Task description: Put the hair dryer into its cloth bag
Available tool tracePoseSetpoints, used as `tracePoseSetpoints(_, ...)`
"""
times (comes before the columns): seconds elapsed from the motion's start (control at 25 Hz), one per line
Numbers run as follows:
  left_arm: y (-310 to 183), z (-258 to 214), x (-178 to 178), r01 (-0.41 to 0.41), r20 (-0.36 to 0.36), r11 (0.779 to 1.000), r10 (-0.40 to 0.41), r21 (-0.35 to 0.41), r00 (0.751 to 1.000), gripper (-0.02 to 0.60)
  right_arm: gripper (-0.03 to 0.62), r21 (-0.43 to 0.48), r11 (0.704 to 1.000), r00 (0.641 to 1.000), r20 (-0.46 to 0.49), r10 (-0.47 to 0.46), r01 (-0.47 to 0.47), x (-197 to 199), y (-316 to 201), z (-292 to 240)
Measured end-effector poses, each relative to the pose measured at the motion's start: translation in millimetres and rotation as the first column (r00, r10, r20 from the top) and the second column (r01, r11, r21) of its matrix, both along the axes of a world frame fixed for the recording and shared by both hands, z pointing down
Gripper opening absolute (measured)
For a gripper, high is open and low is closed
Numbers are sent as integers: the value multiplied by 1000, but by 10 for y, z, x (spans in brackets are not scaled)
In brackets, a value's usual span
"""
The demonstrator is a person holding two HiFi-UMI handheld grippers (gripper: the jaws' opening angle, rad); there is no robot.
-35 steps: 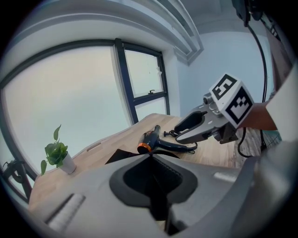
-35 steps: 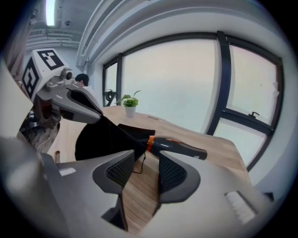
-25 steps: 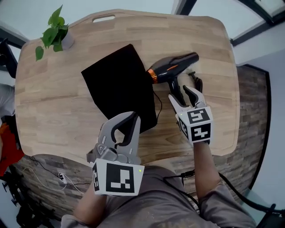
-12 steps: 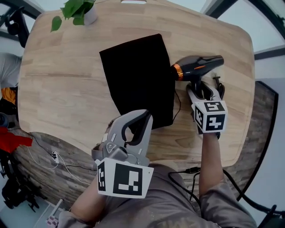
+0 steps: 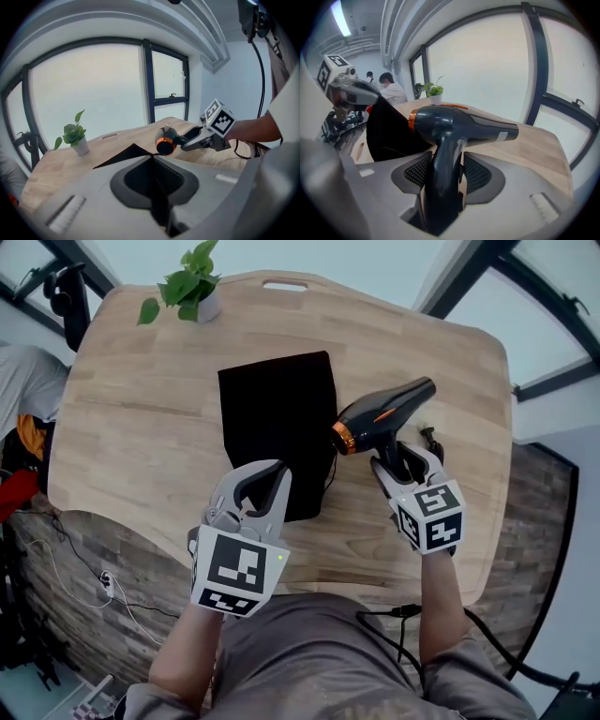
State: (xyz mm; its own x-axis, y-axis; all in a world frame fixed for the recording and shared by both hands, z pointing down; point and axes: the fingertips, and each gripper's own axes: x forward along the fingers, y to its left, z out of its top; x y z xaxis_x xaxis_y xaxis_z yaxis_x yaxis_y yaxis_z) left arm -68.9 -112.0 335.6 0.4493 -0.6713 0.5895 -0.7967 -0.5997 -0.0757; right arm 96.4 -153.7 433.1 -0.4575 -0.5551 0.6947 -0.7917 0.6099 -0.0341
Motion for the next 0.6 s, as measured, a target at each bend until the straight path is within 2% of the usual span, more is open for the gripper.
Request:
tracePoseSetpoints(0.16, -21, -20, -21, 10, 40, 999, -11, 34, 999, 17, 234, 62, 991, 992, 15, -123, 122, -52, 164, -345)
tracePoseSetpoints(0.32, 65, -37, -28, 23, 45, 999, -24, 33, 999, 17, 235, 73, 968, 969, 35, -243, 240, -66, 552, -586)
tracePoseSetpoints(0.6, 50, -75, 30, 28, 75, 997, -33, 68, 997, 17, 235, 69, 891, 889, 69, -453, 449, -135, 1220, -670)
